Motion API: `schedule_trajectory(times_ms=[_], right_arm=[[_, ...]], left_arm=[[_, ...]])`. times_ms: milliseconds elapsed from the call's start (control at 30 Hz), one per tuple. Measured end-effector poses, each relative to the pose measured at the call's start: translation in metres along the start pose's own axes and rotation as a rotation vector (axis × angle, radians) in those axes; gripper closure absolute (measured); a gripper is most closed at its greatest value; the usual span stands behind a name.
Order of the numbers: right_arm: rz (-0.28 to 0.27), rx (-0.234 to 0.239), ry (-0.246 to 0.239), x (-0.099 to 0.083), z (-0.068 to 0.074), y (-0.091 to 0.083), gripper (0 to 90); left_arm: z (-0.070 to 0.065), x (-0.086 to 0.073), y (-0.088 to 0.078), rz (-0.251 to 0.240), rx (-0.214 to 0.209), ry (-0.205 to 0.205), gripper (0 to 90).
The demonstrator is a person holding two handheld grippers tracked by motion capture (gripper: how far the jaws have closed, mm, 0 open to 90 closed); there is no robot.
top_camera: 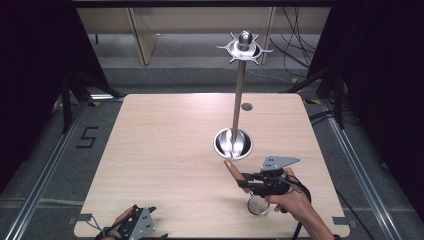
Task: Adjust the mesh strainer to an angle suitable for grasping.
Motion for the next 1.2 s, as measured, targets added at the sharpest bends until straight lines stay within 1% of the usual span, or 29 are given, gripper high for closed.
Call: schedule_trajectory(times_ms=[67, 100, 133, 167, 200, 233, 333, 367, 400, 433, 467, 500, 533, 600, 633, 667, 700, 733, 767, 800, 833, 867, 900, 933, 1000, 1033, 1067, 1100, 1200], right_arm=[[-0.039, -0.003, -0.003, 0.002, -0.002, 0.000, 71.4], [-0.042, 0.021, -0.009, 0.003, -0.002, -0.001, 71.5], [-0.070, 0.043, -0.004, 0.004, -0.002, 0.000, 71.5], [-0.077, 0.050, 0.001, 0.004, -0.002, -0.001, 71.5], [-0.060, 0.055, 0.034, 0.004, 0.000, -0.002, 71.5], [-0.080, 0.056, 0.029, 0.004, 0.000, 0.000, 71.5], [-0.084, 0.071, 0.047, 0.005, 0.001, -0.002, 71.5], [-0.090, 0.096, 0.060, 0.006, 0.003, -0.002, 71.5], [-0.100, 0.104, 0.052, 0.007, 0.003, -0.002, 71.5], [-0.115, 0.090, 0.042, 0.008, 0.002, -0.003, 71.5], [-0.097, 0.095, 0.063, 0.008, 0.004, -0.004, 71.5], [-0.093, 0.085, 0.065, 0.009, 0.003, -0.005, 71.5], [-0.106, 0.091, 0.071, 0.009, 0.003, -0.005, 71.5], [-0.118, 0.080, 0.061, 0.010, 0.001, -0.005, 71.5], [-0.114, 0.057, 0.043, 0.011, -0.002, -0.006, 71.5], [-0.134, 0.051, 0.048, 0.011, -0.002, -0.004, 71.5], [-0.120, 0.067, 0.046, 0.012, -0.002, -0.006, 71.5], [-0.116, 0.072, 0.072, 0.012, -0.001, -0.007, 71.5], [-0.125, 0.080, 0.080, 0.013, -0.001, -0.007, 71.5], [-0.122, 0.057, 0.061, 0.013, -0.003, -0.008, 71.5], [-0.144, 0.066, 0.048, 0.015, -0.005, -0.006, 71.4], [-0.129, 0.059, 0.055, 0.015, -0.005, -0.008, 71.5], [-0.121, 0.058, 0.081, 0.016, -0.004, -0.009, 71.5], [-0.142, 0.052, 0.064, 0.018, -0.006, -0.008, 71.5], [-0.160, 0.038, 0.054, 0.022, -0.008, -0.011, 71.5], [-0.161, 0.034, 0.051, 0.025, -0.010, -0.013, 71.5], [-0.161, 0.034, 0.051, 0.025, -0.010, -0.013, 71.5], [-0.161, 0.033, 0.077, 0.026, -0.009, -0.014, 71.5], [-0.188, 0.007, 0.039, 0.034, -0.015, -0.017, 71.5]], left_arm=[[0.000, 0.000, 0.000, 0.001, -0.001, 0.000, 16.2], [0.000, 0.000, 0.000, -0.001, 0.011, 0.001, 16.2], [0.000, 0.000, 0.000, 0.000, 0.014, 0.002, 16.2], [0.000, 0.000, 0.000, 0.000, 0.013, 0.002, 16.2], [0.000, 0.000, 0.000, 0.000, 0.013, 0.002, 16.2], [0.000, 0.000, 0.000, 0.001, 0.012, 0.002, 16.2], [0.000, 0.000, 0.000, 0.003, 0.002, 0.001, 16.2], [0.000, 0.000, 0.000, 0.003, -0.006, 0.000, 16.2], [-0.001, 0.000, 0.001, -0.004, -0.012, -0.006, 16.1], [-0.001, 0.000, 0.001, -0.004, -0.012, -0.005, 16.2], [-0.001, 0.000, 0.001, -0.004, -0.012, -0.005, 16.2], [0.000, 0.000, 0.001, 0.003, -0.007, 0.001, 16.1], [-0.001, 0.000, 0.001, -0.001, -0.008, -0.004, 16.2], [-0.001, 0.000, 0.001, -0.005, -0.012, -0.007, 16.2], [-0.001, 0.000, 0.001, -0.005, -0.011, -0.006, 16.2], [-0.001, 0.000, 0.001, -0.002, -0.008, -0.005, 16.2], [0.000, 0.000, 0.001, 0.003, -0.008, 0.000, 16.1], [0.000, 0.000, 0.001, 0.004, -0.011, -0.001, 16.2], [0.000, -0.001, 0.002, 0.004, -0.018, -0.001, 16.2], [0.000, -0.001, 0.002, 0.003, -0.021, -0.002, 16.1], [0.000, -0.001, 0.002, 0.003, -0.021, -0.002, 16.2], [0.000, -0.001, 0.002, 0.003, -0.021, -0.002, 16.2], [0.000, -0.001, 0.002, 0.003, -0.022, -0.002, 16.2], [0.000, -0.001, 0.002, 0.003, -0.020, -0.003, 16.2], [0.000, -0.001, 0.002, 0.004, -0.021, -0.003, 16.2], [0.000, -0.001, 0.003, 0.005, -0.004, -0.002, 16.1], [0.000, -0.001, 0.003, 0.000, 0.004, -0.005, 16.1], [0.001, -0.001, 0.001, 0.008, 0.001, -0.003, 16.1], [0.000, -0.001, 0.001, 0.006, -0.005, -0.006, 16.2]])
Point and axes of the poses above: each handheld gripper's, and its own axes: y roughly forward along the jaws, x roughly out of its top, z roughly to its left, the point moved 4 cm from there along y, roughly forward along the jaws, and after that the axes turned 10 degrees about -x, right-handed, at the moved point
